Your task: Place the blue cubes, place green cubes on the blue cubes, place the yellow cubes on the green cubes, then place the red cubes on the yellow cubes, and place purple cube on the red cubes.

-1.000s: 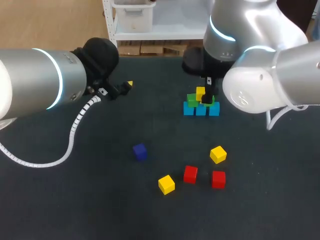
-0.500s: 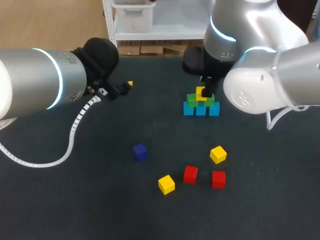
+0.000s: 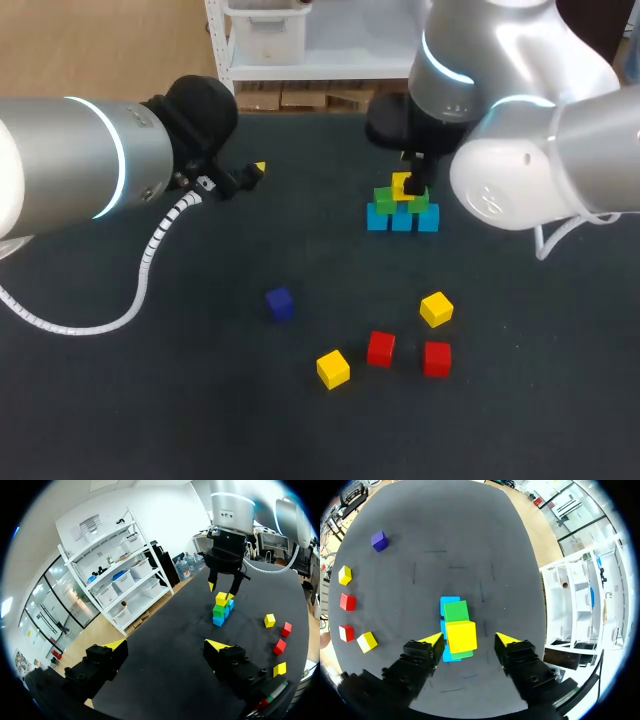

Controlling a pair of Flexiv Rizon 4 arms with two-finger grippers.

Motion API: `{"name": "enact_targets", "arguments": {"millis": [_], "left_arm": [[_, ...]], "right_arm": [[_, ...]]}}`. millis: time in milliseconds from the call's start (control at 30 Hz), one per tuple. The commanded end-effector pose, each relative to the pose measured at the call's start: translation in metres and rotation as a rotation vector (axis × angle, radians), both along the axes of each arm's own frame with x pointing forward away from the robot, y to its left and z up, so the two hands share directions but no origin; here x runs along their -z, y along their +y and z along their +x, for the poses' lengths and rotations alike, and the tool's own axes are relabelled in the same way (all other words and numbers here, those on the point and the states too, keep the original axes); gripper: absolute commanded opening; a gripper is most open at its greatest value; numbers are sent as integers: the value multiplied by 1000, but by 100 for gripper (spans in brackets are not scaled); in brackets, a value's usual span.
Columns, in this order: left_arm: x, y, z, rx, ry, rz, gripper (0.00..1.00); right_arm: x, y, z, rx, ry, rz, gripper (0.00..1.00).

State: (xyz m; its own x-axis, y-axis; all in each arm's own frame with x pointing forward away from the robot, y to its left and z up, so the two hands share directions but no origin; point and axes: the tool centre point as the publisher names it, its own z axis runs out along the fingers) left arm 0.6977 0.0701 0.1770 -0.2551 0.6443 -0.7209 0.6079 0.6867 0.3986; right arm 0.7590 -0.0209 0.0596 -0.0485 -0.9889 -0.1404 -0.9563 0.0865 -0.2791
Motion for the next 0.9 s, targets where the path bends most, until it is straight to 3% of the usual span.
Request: {"name": "enact_targets", "arguments": {"millis": [33, 400, 633, 800, 900], "left_arm": [[1, 0, 1, 1, -1, -2, 100], [1, 0, 1, 1, -1, -2, 100], [1, 0, 1, 1, -1, -2, 100], [1, 0, 1, 1, -1, -2, 100], [1, 0, 1, 1, -1, -2, 100]], "right_arm": [[-4, -5, -4, 7, -9, 10, 100], [-29, -35, -25, 10, 3, 62, 100], [-27, -56, -51, -7, 86, 106, 99], [-21, -56, -77, -74, 172, 127, 100], [-13, -53, -86, -80, 188, 124, 100]]}}
